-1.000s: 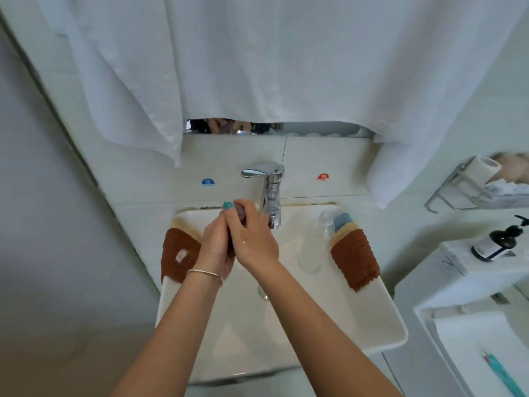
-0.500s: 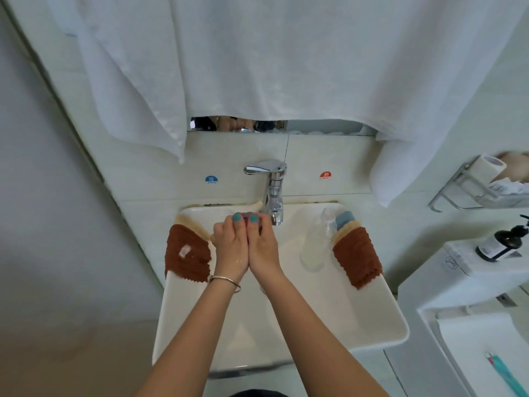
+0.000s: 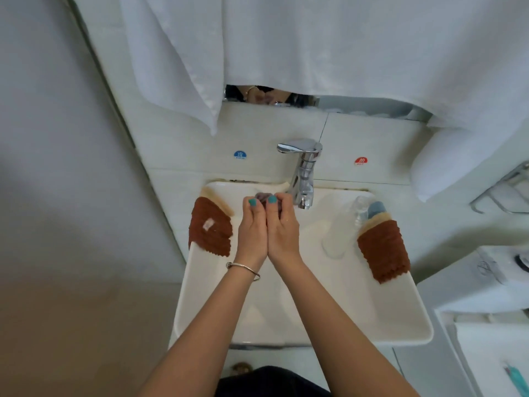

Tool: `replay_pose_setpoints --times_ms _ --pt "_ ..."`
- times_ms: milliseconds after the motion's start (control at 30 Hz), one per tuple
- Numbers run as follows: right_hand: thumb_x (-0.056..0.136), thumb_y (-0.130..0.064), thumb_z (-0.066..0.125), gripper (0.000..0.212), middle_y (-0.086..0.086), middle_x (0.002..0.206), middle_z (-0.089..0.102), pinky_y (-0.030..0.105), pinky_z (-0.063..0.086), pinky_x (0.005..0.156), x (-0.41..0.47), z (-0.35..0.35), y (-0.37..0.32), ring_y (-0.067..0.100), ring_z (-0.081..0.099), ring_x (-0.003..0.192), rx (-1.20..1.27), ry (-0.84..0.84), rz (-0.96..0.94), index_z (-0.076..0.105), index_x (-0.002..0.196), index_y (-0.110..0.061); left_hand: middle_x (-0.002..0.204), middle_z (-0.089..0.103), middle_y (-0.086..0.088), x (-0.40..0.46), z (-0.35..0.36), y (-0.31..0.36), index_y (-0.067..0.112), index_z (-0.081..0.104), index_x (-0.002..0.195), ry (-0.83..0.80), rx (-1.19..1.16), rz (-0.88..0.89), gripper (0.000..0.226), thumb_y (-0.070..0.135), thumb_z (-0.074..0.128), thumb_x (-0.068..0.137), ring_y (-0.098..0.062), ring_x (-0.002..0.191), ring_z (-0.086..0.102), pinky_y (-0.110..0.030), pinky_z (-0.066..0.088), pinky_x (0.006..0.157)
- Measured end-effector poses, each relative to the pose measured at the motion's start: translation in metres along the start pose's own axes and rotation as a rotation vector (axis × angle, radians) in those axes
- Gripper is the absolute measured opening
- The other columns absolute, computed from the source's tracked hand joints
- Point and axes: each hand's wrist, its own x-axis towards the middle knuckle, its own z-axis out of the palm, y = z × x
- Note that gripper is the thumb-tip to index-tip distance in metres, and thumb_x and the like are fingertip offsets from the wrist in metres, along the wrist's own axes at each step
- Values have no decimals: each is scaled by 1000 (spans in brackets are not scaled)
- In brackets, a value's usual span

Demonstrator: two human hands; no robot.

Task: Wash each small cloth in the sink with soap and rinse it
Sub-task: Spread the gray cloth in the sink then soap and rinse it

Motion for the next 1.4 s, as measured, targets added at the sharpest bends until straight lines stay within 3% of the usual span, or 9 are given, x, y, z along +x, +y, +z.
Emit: replay_pose_setpoints --times_ms 133,233,433,567,700,833,1033,1167,1400 --pt "101 -44 39 16 -6 103 63 45 50 89 2 4 -2 15 62 96 20 -8 20 42 88 -54 87 64 15 5 0 3 26 49 95 -31 -7 9 23 36 32 105 1 80 61 -26 48 79" --pt "103 -38 40 22 -5 106 64 39 49 91 -1 4 -1 13 62 99 105 -36 88 42 86 -52 78 64 15 9 -3 -3 34 46 83 15 95 47 22 33 39 104 -2 74 62 -32 50 73" --pt "102 -34 47 25 -18 66 57 26 43 66 -2 -3 5 2 52 64 130 53 165 47 78 -25 58 51 10 9 -4 -4 23 43 72 67 228 176 29 26 49 101 -1 54 52 -16 36 50" --pt "100 -31 51 36 -9 58 45 24 36 56 5 -1 -1 6 40 58 140 76 139 44 69 -15 63 56 -9 15 3 4 -1 57 74 80 -32 15 52 47 49 92 -7 57 47 -18 40 55" --pt "100 -33 50 45 22 70 56 31 40 56 14 5 -6 15 48 62 132 122 92 55 79 6 60 59 -8 25 6 1 5 61 70 129 -85 47 48 45 53 95 -12 59 51 -27 44 57" --pt "102 -27 50 43 19 64 58 38 42 56 22 10 0 20 51 61 117 164 113 58 76 6 50 56 4 32 7 -5 13 58 61 140 -63 55 43 38 55 95 -9 52 50 -30 42 52" --pt "100 -22 52 47 -6 47 48 30 34 54 25 15 5 14 44 54 63 157 180 47 54 -14 41 48 14 37 1 -8 29 47 52 134 -22 25 48 21 52 99 -3 43 43 -17 34 50" --pt "94 -28 49 46 22 57 55 35 36 51 24 22 7 22 47 56 59 144 162 51 64 7 39 43 12 41 -6 -14 26 43 50 102 -14 1 51 18 51 99 -6 42 38 -21 33 49" --pt "88 -28 44 44 14 50 42 32 30 49 18 21 17 21 39 51 -6 164 202 42 60 4 37 41 11 37 -6 -23 26 41 47 44 -9 -64 54 13 51 98 -5 41 39 -15 31 48"
